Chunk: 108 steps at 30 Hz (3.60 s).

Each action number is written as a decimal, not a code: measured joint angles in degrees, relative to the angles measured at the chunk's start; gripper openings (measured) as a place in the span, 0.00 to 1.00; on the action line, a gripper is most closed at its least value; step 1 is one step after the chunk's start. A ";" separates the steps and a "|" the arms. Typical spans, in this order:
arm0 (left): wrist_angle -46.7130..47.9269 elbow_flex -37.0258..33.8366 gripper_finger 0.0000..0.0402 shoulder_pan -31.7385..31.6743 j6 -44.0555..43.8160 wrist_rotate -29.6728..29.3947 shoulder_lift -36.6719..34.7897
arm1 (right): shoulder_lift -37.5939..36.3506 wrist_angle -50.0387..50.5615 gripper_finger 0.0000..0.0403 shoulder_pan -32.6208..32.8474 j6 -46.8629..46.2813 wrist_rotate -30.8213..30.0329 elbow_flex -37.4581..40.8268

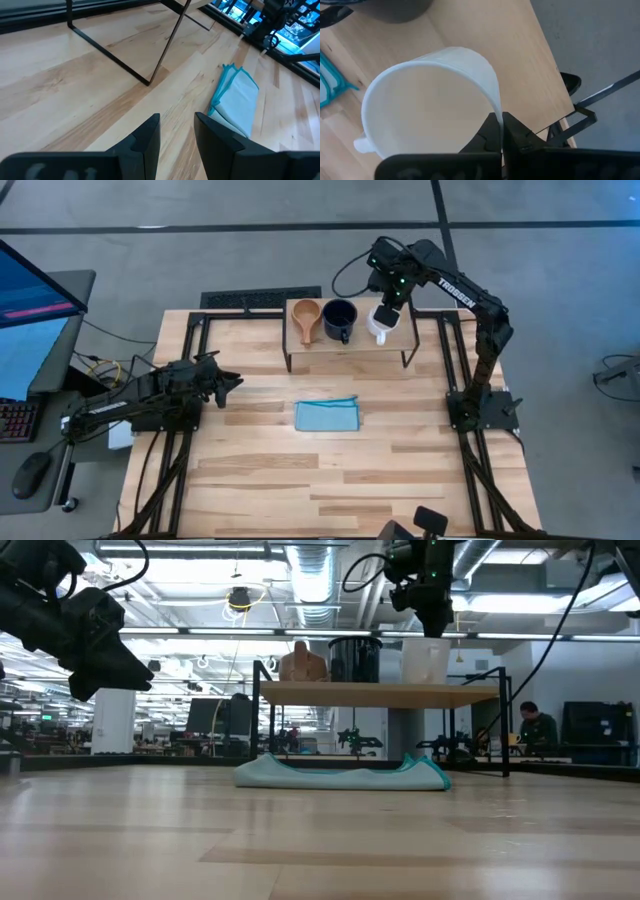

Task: Stack small to large cups/mugs on shelf
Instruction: Put the white mug on the shelf

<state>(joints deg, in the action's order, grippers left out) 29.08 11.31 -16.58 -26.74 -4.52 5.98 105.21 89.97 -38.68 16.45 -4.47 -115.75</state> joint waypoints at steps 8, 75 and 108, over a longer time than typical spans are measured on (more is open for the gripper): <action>0.00 0.00 0.27 0.01 0.01 -0.06 0.00 | 0.00 0.00 0.02 0.02 0.06 -0.02 0.03; -0.02 0.00 0.27 0.00 0.59 0.07 0.00 | 5.15 -0.61 0.25 5.33 1.09 -9.92 0.12; -0.02 0.00 0.27 0.01 0.60 0.05 0.00 | 5.13 0.04 0.29 4.79 -1.57 -10.40 -6.33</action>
<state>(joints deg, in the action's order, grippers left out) 29.06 11.31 -16.57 -26.14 -4.47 5.98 110.34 90.02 -33.89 14.88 -14.87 -122.08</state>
